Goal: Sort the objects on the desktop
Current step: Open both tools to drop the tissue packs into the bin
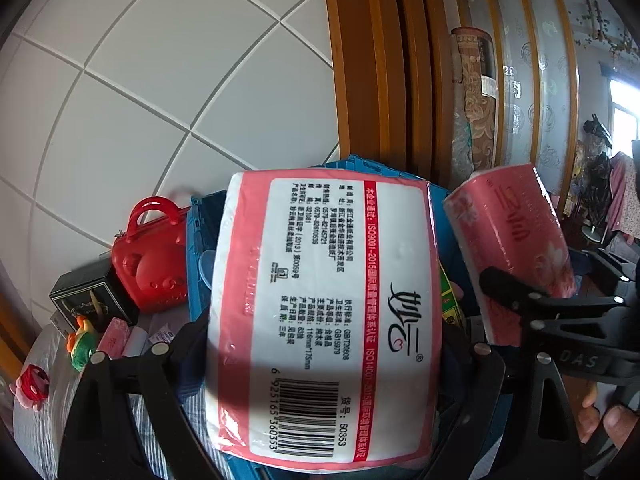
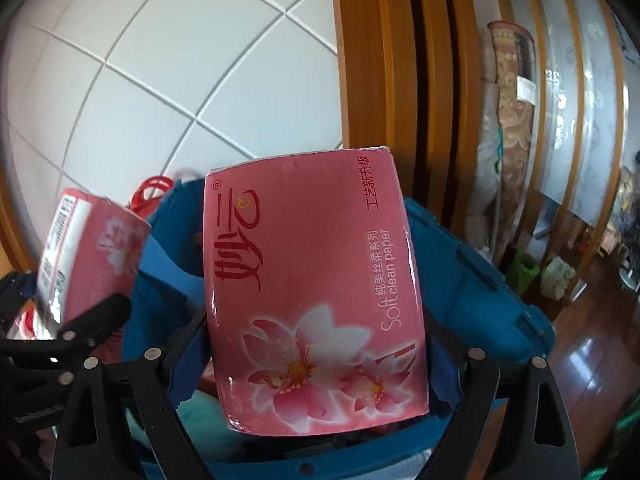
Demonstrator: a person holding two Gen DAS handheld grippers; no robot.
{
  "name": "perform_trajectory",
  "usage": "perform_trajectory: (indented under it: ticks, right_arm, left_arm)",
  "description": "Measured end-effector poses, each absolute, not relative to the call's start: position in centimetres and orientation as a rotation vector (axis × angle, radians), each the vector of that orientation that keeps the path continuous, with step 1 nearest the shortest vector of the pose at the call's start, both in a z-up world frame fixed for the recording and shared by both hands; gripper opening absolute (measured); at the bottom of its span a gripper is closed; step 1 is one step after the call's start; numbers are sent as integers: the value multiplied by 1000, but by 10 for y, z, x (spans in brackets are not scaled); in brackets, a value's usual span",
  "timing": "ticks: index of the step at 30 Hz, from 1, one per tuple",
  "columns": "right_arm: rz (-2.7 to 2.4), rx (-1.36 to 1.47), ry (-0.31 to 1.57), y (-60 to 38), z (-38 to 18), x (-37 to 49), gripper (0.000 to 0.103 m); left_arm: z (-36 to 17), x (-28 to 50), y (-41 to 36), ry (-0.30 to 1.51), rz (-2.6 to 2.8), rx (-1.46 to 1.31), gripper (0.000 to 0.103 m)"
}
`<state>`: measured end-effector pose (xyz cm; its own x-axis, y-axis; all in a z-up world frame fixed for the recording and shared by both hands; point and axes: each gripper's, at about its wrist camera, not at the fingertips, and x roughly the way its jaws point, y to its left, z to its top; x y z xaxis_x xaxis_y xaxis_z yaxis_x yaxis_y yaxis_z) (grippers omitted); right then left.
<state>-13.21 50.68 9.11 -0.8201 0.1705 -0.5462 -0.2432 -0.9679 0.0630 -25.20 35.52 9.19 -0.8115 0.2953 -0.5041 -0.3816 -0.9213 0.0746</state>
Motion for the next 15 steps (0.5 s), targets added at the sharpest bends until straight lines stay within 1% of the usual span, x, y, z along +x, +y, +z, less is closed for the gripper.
perform_trajectory:
  ticks: [9,10,13,15]
  right_arm:
    - [2793,-907,237,526,73,-149,93]
    - [2791,-904,246,527,73,-149,94]
    - [2799,-880,274,532,76,-143,102]
    - [2792,-865,263,532,80,-139,103]
  left_arm:
    - [90,-258,358,239,2669,-754,91]
    - [90,-258,358,236,2668,-755,91]
    - [94,-257,357,221,2672,-740,91]
    - [95,-255,359,227,2683,-733,91]
